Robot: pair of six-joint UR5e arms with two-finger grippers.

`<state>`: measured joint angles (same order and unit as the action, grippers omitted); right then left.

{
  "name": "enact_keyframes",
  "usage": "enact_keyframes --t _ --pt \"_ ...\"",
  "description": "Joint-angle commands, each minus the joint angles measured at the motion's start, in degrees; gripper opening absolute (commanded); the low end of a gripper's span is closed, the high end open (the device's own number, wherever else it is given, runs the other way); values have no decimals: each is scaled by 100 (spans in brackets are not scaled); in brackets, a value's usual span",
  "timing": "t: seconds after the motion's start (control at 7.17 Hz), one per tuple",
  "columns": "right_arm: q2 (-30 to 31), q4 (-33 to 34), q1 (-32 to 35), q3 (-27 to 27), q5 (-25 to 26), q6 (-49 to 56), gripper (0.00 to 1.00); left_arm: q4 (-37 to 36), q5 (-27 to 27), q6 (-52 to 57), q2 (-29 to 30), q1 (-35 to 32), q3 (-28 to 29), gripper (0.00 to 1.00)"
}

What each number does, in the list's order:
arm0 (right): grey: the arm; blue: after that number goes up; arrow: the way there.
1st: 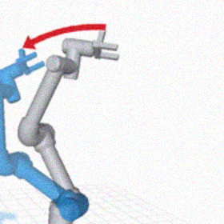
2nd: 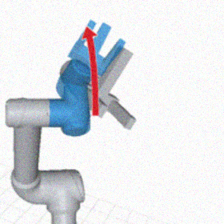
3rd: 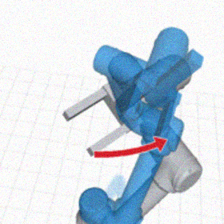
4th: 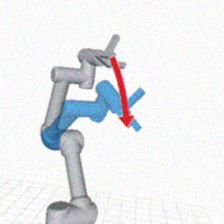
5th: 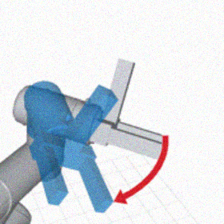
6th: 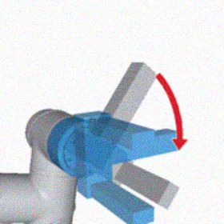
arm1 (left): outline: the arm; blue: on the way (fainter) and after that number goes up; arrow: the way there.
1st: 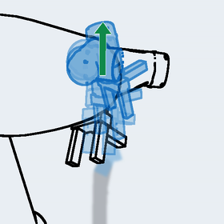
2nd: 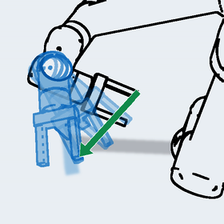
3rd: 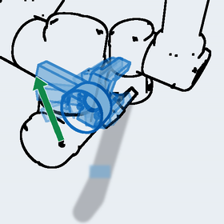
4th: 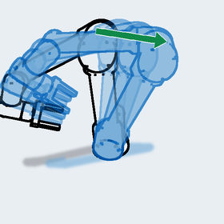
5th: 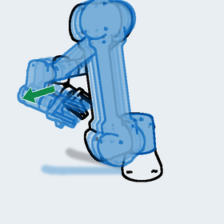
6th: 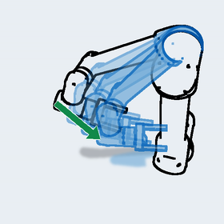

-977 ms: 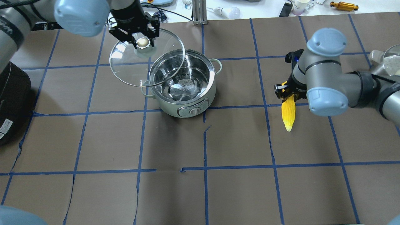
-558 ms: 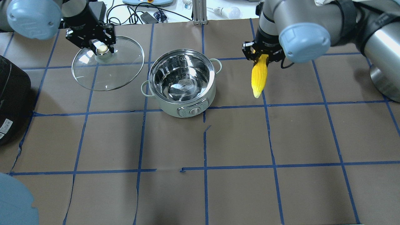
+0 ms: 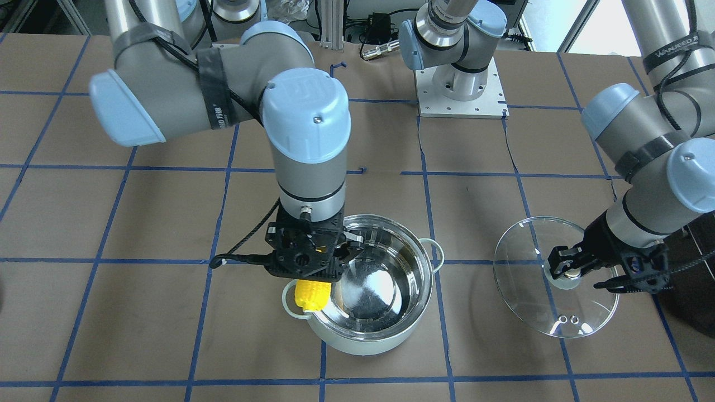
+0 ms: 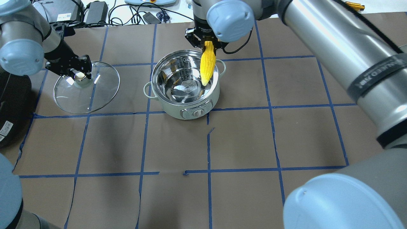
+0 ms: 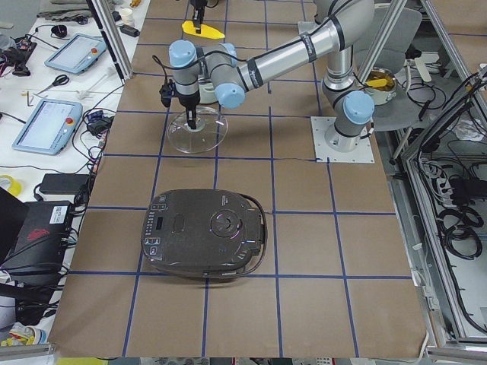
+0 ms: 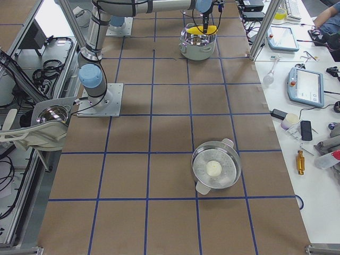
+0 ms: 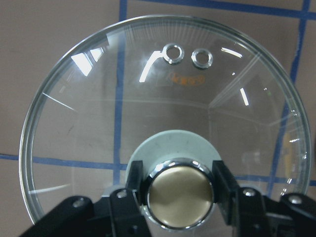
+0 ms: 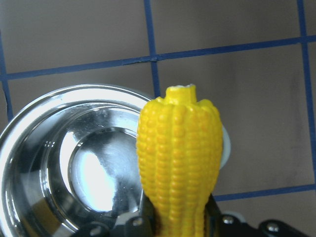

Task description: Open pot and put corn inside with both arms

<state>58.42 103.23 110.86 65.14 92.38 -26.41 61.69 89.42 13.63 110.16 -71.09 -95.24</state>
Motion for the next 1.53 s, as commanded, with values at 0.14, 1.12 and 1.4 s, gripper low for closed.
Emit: enact_keyframes --t 0.14,1.12,1.4 --pt "-515 338 452 -116 8 21 10 -701 -30 350 23 298 -758 0" --pt "-394 391 481 60 -35 83 100 -869 -56 676 110 386 -838 0" --pt "-262 356 359 86 8 101 100 -878 -56 667 128 395 -829 0"
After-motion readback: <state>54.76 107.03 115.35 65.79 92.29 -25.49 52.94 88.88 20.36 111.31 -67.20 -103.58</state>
